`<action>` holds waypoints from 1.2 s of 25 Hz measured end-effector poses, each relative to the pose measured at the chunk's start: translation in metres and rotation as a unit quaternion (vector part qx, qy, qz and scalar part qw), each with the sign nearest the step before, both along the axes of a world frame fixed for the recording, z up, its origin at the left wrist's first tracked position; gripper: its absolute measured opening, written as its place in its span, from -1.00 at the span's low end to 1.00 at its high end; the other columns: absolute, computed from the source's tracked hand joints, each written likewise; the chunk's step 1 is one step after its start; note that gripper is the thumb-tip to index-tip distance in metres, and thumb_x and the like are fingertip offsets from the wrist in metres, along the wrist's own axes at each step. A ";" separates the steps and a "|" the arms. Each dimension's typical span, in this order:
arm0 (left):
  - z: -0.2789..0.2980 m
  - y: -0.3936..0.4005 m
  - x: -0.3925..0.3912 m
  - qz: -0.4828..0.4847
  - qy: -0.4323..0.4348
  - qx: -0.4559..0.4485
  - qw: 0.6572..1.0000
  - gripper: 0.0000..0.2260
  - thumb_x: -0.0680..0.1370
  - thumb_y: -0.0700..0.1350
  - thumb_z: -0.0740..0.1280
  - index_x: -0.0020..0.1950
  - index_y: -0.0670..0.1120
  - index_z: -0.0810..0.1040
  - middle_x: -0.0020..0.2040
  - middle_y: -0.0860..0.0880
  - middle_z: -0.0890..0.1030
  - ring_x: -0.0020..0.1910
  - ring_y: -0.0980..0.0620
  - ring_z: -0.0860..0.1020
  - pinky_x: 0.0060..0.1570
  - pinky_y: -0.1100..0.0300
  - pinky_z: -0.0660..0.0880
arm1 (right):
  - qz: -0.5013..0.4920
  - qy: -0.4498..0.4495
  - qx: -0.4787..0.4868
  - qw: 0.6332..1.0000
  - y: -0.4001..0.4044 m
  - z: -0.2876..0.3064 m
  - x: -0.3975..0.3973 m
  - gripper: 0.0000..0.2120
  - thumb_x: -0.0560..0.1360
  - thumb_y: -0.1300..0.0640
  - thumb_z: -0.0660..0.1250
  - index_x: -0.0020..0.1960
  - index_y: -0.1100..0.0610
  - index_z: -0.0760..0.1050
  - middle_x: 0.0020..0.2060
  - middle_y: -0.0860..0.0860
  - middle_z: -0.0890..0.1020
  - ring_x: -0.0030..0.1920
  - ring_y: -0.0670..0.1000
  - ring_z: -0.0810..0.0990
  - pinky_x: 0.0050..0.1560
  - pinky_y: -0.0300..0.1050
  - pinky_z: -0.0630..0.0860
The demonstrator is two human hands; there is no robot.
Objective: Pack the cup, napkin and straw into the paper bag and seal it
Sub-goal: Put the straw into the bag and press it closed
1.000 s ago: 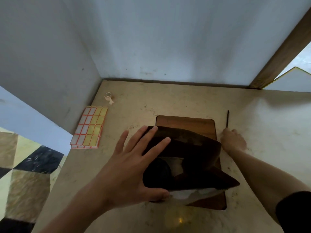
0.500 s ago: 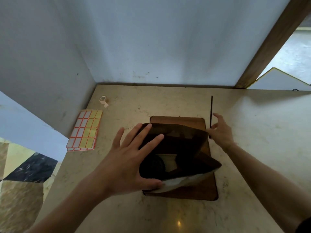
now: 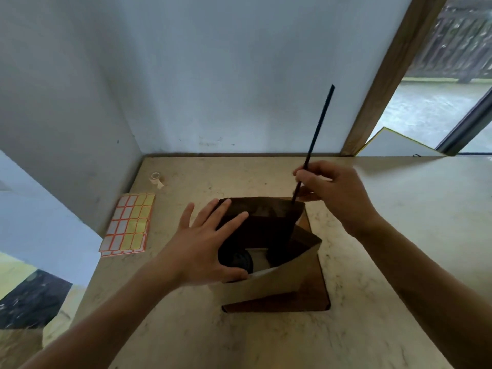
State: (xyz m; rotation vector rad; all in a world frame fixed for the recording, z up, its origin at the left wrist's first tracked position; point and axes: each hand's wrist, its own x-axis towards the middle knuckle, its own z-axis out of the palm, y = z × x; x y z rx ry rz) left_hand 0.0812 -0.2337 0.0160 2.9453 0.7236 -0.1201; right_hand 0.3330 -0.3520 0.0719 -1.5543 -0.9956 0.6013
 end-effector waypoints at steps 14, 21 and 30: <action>-0.003 0.006 0.005 -0.011 0.007 0.011 1.000 -0.08 0.28 0.57 0.06 0.48 0.29 -0.30 0.59 -0.01 -0.21 0.50 -0.01 -0.38 0.38 -0.24 -0.41 | 0.142 -0.330 -0.249 0.900 0.015 -0.029 -0.061 -0.95 0.52 -0.01 0.38 -0.07 -0.05 0.59 -0.29 -0.16 0.62 -0.30 -0.23 0.61 -0.26 -0.34 0.51; -0.001 0.006 0.003 -0.014 0.005 0.011 1.000 -0.09 0.30 0.56 0.07 0.49 0.28 -0.29 0.59 -0.01 -0.21 0.50 -0.02 -0.37 0.39 -0.25 -0.40 | 0.166 -0.399 -0.328 0.840 0.019 -0.041 -0.069 -0.85 0.53 0.08 0.36 0.07 0.06 0.60 -0.15 -0.03 0.66 -0.20 -0.07 0.64 -0.11 -0.11 0.64; 0.000 0.005 0.006 -0.022 0.008 0.004 1.000 -0.09 0.31 0.55 0.09 0.50 0.28 -0.27 0.59 -0.01 -0.22 0.50 -0.02 -0.39 0.38 -0.24 -0.42 | 0.235 -0.424 -0.422 0.766 0.032 -0.048 -0.072 -0.83 0.53 0.17 0.35 0.11 0.14 0.57 -0.16 0.00 0.61 -0.18 -0.02 0.59 -0.14 -0.17 0.59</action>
